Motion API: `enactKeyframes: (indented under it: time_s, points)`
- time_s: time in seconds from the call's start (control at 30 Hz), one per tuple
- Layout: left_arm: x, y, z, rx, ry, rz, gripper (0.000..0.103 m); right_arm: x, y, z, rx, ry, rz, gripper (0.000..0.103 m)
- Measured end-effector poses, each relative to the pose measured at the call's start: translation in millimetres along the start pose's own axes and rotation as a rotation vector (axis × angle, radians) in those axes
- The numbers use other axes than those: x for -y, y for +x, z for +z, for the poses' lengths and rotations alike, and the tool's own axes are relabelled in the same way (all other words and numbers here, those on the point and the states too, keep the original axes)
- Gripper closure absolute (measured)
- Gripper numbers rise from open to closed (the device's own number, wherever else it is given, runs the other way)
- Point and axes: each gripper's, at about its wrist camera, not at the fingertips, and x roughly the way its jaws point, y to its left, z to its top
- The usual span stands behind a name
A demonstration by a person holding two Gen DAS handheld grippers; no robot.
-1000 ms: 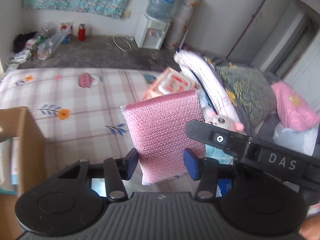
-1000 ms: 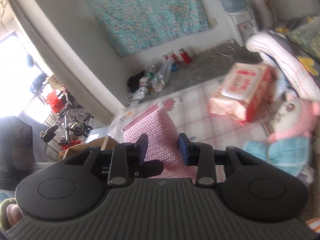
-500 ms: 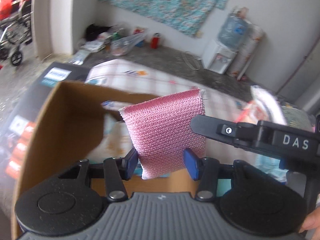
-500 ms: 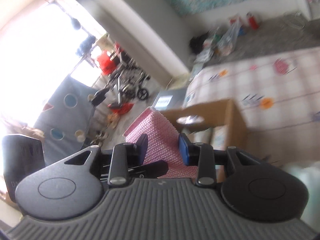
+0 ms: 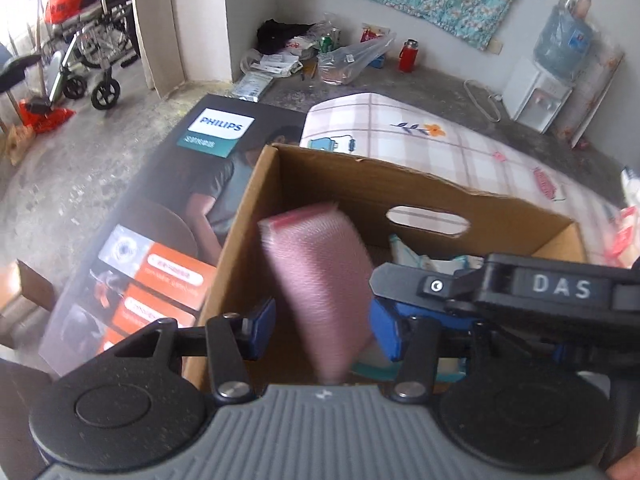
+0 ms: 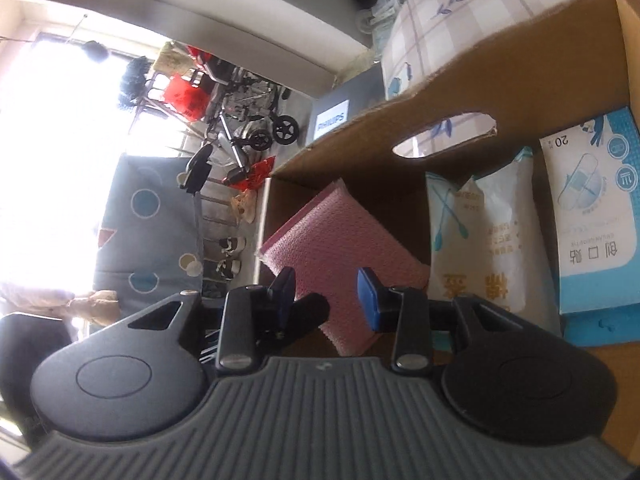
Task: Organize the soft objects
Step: 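Carry the pink sponge into the cardboard box and lower it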
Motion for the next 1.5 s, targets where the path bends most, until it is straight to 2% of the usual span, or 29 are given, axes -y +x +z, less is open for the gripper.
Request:
enactKeyframes:
  time_s: [0.07,0.2,0.33,0.43,0.6,0.77,0.87,0.93,0.97,1.07,1.27,1.4,1.5]
  points:
    - [1.7,5.3,-1.0,-0.006,0.007,-0.001,0.049,7.1,7.2,-2.1,0.0,0.024,-0.009,0.069]
    - [-2.4,5.4,-8.9,0.001,0.002,-0.022,0.049,8.0,9.6,-5.6,0.006,-0.005,-0.039,0.069]
    - [-6.0,-0.1,-11.7,0.019,-0.001,-0.012,0.049,5.8,-0.9,-4.5,0.023,-0.022,-0.044,0.069]
    - [-8.1,1.2,-13.7,0.004,-0.011,-0.019,0.05,1.6,-11.8,-3.2,0.036,-0.042,-0.037,0.069]
    - [-16.9,10.2,-18.8,-0.033,-0.152,-0.094,0.049,-9.8,-50.9,-15.1,0.064,-0.115,0.002,0.069]
    - [-12.9,21.6,-18.1,-0.042,-0.259,-0.096,0.049,-15.3,-108.4,-42.2,0.104,-0.196,0.064,0.068]
    - [-6.0,31.0,-20.8,-0.062,-0.285,-0.065,0.054,-9.1,-145.3,-64.5,0.135,-0.237,0.084,0.068]
    - [-0.5,36.1,-23.2,-0.065,-0.28,-0.04,0.072,-2.8,-170.2,-78.9,0.166,-0.262,0.088,0.068]
    - [1.4,38.6,-23.7,-0.067,-0.277,-0.031,0.075,2.1,-183.0,-85.5,0.187,-0.272,0.085,0.068]
    - [9.0,35.6,-26.0,-0.026,-0.236,-0.002,0.078,17.7,-214.1,-99.9,0.253,-0.277,0.069,0.068]
    - [16.9,7.0,-20.8,0.036,-0.048,0.028,0.079,47.1,-254.5,-114.8,0.338,-0.276,0.029,0.068]
    - [16.1,-10.2,-15.2,0.042,0.078,-0.05,0.079,62.4,-258.7,-117.2,0.331,-0.254,0.021,0.067]
    - [18.8,-8.5,-10.7,0.013,0.171,-0.096,0.079,67.0,-250.3,-118.8,0.309,-0.233,0.025,0.067]
